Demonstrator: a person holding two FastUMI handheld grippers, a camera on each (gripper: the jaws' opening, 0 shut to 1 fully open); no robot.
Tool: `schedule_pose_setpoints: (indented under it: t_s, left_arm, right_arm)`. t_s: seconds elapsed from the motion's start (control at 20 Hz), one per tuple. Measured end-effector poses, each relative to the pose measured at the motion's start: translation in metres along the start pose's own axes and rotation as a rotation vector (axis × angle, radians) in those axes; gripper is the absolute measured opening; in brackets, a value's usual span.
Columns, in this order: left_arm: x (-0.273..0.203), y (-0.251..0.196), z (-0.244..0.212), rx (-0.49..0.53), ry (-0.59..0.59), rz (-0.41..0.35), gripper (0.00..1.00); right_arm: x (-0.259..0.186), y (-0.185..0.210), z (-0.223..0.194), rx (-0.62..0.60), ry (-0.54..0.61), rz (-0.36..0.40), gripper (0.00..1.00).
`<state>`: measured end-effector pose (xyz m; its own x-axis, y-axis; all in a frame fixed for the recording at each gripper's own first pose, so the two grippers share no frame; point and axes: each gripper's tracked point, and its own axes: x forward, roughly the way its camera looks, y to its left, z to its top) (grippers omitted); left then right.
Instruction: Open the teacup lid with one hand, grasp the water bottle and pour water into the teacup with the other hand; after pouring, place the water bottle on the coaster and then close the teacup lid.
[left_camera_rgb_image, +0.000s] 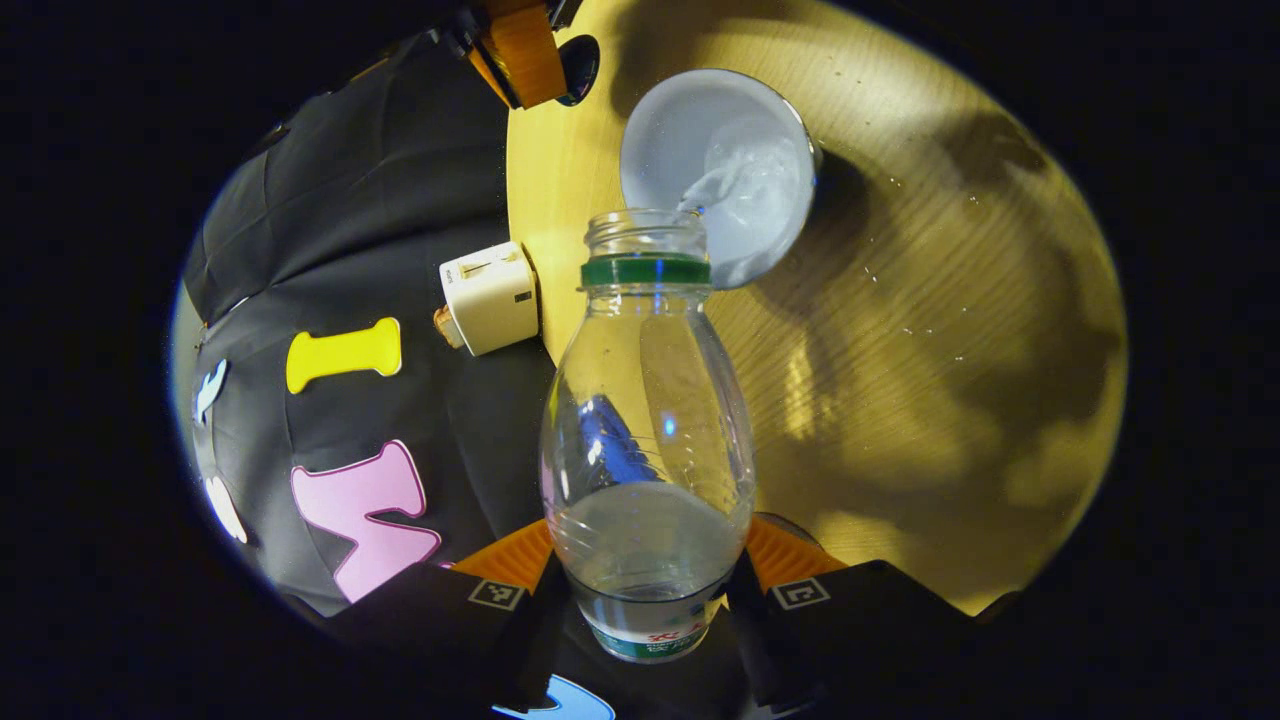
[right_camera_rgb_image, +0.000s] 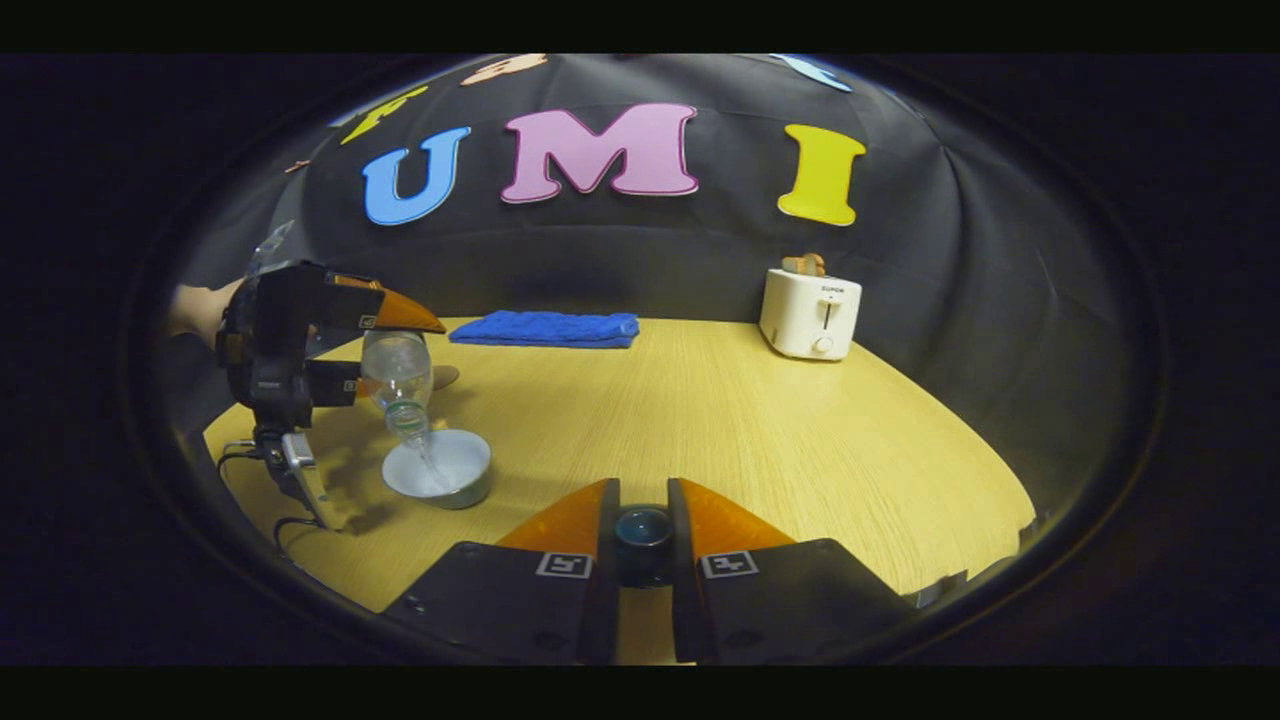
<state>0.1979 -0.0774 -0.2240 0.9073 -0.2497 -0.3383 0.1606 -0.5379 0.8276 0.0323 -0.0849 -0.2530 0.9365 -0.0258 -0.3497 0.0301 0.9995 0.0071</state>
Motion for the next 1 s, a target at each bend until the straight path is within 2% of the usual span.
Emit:
schedule_pose_setpoints:
  t_s: [0.15,0.25,0.3,0.4,0.5,0.55,0.6,0.65,0.7,0.75,0.8,1.0]
  left_arm:
    - [-0.001,0.010,-0.005,0.044,-0.009,0.024,0.74]
    - [-0.001,0.015,-0.009,0.068,-0.009,0.033,0.74]
    - [-0.003,0.017,-0.009,0.079,-0.007,0.037,0.74]
    - [-0.002,0.019,-0.009,0.096,-0.008,0.039,0.74]
    - [-0.001,0.021,-0.009,0.104,-0.007,0.034,0.75]
    - [-0.002,0.023,-0.011,0.112,-0.004,0.037,0.75]
    - [-0.002,0.025,-0.010,0.121,-0.005,0.041,0.75]
    - [-0.004,0.030,-0.012,0.132,-0.004,0.049,0.75]
    - [-0.006,0.037,-0.014,0.143,-0.005,0.057,0.75]
    - [-0.004,0.042,-0.016,0.152,-0.007,0.066,0.75]
    - [-0.003,0.045,-0.015,0.162,-0.006,0.074,0.75]
    - [-0.006,0.051,-0.017,0.190,0.010,0.096,0.75]
  right_arm:
    - [-0.002,0.002,0.001,0.000,-0.002,0.011,0.19]
    - [-0.002,0.002,0.001,-0.003,0.000,0.014,0.29]
    - [-0.002,0.002,0.001,0.000,0.002,0.015,0.19]
    - [-0.003,0.001,0.001,0.004,0.005,0.017,0.19]
    - [-0.004,0.001,0.003,0.004,0.006,0.018,0.29]
    - [-0.004,0.000,0.003,0.003,0.005,0.018,0.24]
    - [-0.005,-0.001,0.004,0.002,0.004,0.017,0.29]
    - [-0.006,-0.001,0.005,0.000,0.003,0.015,0.29]
    - [-0.006,-0.002,0.005,0.001,0.003,0.014,0.24]
    - [-0.006,-0.003,0.005,0.004,0.004,0.015,0.29]
    - [-0.006,-0.003,0.005,0.007,0.005,0.015,0.24]
    - [-0.006,-0.004,0.009,0.021,0.007,0.019,0.27]
